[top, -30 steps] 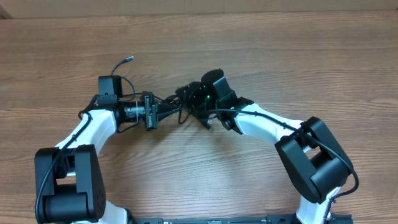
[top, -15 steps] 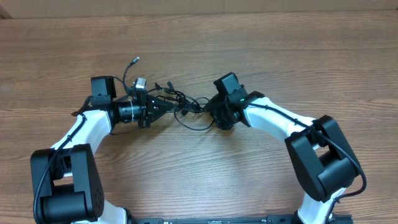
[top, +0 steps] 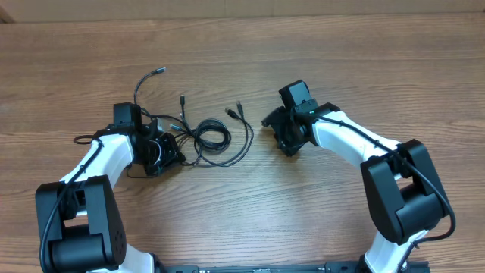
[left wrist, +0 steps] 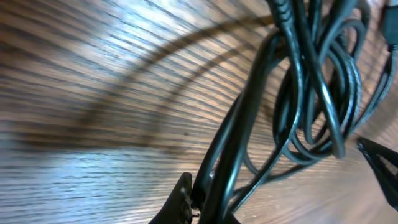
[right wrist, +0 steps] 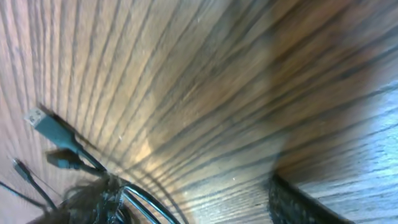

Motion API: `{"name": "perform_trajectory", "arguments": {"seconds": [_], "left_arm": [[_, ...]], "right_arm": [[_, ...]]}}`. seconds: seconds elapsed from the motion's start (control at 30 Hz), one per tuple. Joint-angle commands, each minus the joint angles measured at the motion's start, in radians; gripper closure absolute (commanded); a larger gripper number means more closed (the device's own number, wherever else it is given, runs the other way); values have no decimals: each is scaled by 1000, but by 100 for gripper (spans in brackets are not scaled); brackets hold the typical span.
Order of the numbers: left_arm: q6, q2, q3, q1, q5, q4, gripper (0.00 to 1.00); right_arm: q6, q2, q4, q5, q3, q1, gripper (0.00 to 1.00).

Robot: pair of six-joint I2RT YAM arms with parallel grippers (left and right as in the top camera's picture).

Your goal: Untangle cables

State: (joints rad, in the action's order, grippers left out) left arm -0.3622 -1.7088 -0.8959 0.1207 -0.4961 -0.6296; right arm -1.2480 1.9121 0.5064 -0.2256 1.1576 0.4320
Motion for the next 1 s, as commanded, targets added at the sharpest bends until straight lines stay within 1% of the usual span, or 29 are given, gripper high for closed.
{"name": "perform_trajectory", "arguments": {"seconds": [0.0, 0.03, 0.07, 0.1, 0.13, 0.2, 0.23, 0.33, 0.4, 0.43, 0.47, 0.5, 0.53, 0.57, 0.6, 0.63, 0.67, 0.7, 0.73, 0.77, 0.8, 0.83, 0.87, 0.93, 0.97], "left_arm": [[23, 20, 0, 3, 59, -3, 89], [23, 20, 0, -2, 69, -8, 84], [23, 20, 0, -7, 83, -11, 83], [26, 20, -2, -7, 89, -13, 75], [26, 20, -23, -6, 89, -39, 58], [26, 20, -80, -6, 89, -107, 48], [26, 21, -151, -6, 97, -192, 45], [42, 21, -317, -35, 156, -343, 46], [45, 21, -391, -89, 192, -396, 45], [49, 21, -405, -151, 194, -380, 47], [48, 18, -401, -197, 208, -362, 52], [48, 11, -401, -241, 235, -352, 66], [44, 2, -401, -277, 245, -344, 76], [41, -8, -401, -307, 242, -335, 82], [29, -21, -401, -342, 242, -321, 91], [17, -42, -401, -386, 243, -299, 96], [14, -58, -401, -410, 245, -281, 96], [8, -89, -401, -446, 245, -243, 96], [-7, -126, -401, -477, 245, -204, 92], [-13, -187, -401, -513, 244, -143, 72], [-20, -213, -401, -526, 242, -115, 60], [-24, -239, -401, -539, 238, -84, 58], [-40, -272, -401, -555, 236, -45, 51], [-46, -298, -401, -568, 239, -7, 41], [-49, -308, -401, -571, 241, 14, 38]], "right_arm": [[0, 27, 3, -38, -19, 5, 57], [5, 27, 9, -38, -19, 12, 75], [31, 27, 4, -38, -19, 19, 85], [72, 27, -8, -38, -19, 28, 94], [80, 27, -14, -31, -19, 31, 96], [80, 27, -13, -8, -19, 31, 95], [86, 27, -14, 0, -19, 31, 96], [95, 27, -16, 3, -19, 31, 96], [94, 27, -15, 24, -19, 24, 95], [94, 27, -11, 40, -19, 3, 96], [94, 27, -2, 44, -19, -16, 96], [94, 27, 24, 50, -19, -48, 96], [94, 27, 47, 55, -19, -70, 96], [94, 27, 80, 66, -19, -99, 96], [94, 27, 115, 78, -19, -130, 96], [94, 27, 155, 97, -19, -168, 96], [94, 27, 175, 107, -19, -188, 96], [94, 27, 213, 123, -19, -224, 89], [94, 27, 251, 145, -19, -257, 84], [95, 27, 295, 193, -19, -290, 76], [95, 27, 315, 231, -19, -303, 70], [94, 27, 332, 270, -19, -314, 62], [94, 27, 353, 325, -19, -335, 52], [95, 27, 361, 353, -19, -358, 47], [95, 27, 360, 357, -21, -374, 42]]}}
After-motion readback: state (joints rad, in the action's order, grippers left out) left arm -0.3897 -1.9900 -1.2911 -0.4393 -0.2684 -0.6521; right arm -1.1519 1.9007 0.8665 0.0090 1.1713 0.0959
